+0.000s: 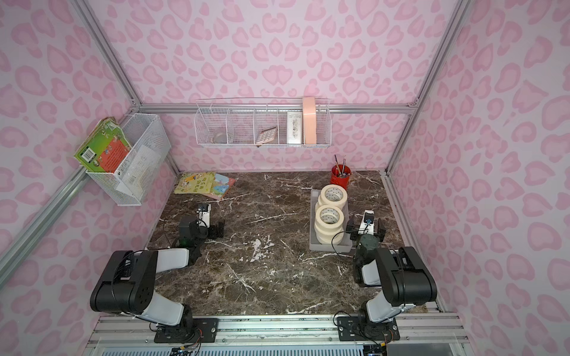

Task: Take out the art tape in the storage box
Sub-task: Pick up the art tape from the storage box.

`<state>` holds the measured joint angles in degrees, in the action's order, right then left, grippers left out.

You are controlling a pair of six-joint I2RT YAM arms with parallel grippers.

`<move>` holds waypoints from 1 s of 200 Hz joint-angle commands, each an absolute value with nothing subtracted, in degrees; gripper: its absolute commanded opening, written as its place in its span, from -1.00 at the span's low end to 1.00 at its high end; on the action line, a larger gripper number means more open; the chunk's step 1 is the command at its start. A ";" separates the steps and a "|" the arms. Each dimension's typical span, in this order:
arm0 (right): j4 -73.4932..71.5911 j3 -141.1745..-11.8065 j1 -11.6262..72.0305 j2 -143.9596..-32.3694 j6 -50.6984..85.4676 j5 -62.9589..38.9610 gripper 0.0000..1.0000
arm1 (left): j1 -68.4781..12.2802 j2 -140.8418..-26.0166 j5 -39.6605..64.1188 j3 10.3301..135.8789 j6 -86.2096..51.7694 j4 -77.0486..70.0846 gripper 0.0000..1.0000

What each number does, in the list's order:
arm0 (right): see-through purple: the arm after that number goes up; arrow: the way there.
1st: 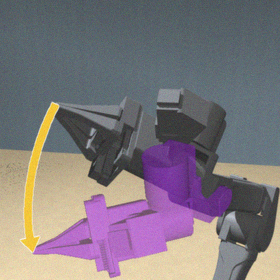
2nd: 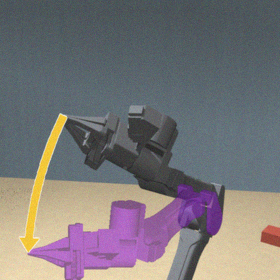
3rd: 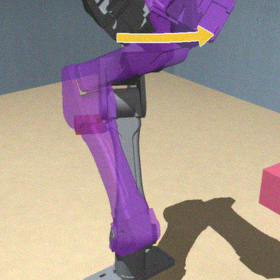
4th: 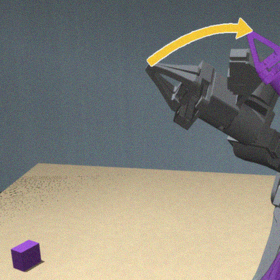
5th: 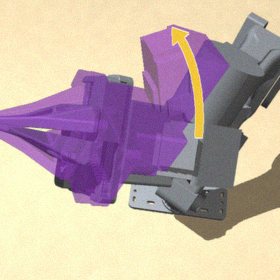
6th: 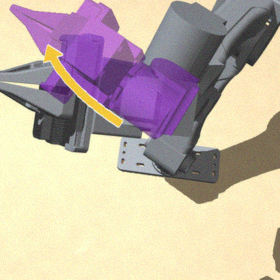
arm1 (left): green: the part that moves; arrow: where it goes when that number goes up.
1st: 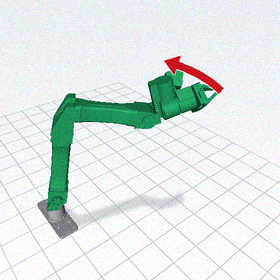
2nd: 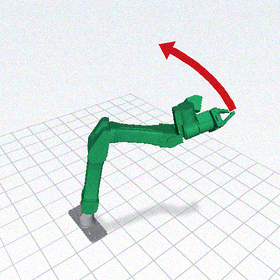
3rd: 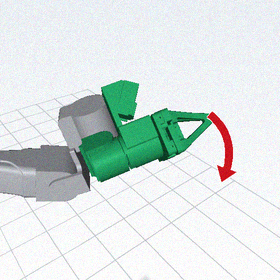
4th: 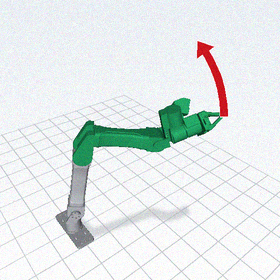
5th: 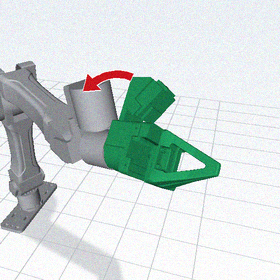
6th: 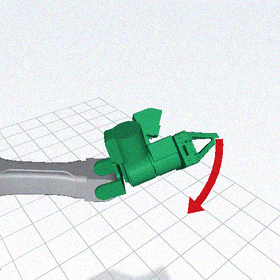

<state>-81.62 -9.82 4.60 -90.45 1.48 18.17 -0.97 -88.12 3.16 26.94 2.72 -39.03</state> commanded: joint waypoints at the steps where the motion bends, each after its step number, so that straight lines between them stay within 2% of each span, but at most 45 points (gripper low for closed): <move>1: -82.71 -9.94 4.57 -90.36 1.69 18.28 1.00 | -0.88 -87.93 3.69 27.00 2.47 -39.90 0.96; 125: -82.47 -10.06 4.53 -90.40 1.80 18.20 1.00 | -0.88 -87.90 3.69 27.07 2.47 -39.90 0.96; 172: -79.39 -11.21 2.49 -90.01 3.03 13.49 1.00 | -0.71 -88.20 3.95 27.43 2.20 -39.47 0.96; 200: -78.70 -10.85 3.10 -87.75 2.78 15.90 1.00 | -0.66 -87.65 3.73 27.26 2.97 -40.17 0.95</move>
<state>-79.70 -10.83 2.52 -90.02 2.42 14.37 -0.64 -88.12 3.55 27.03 2.72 -39.03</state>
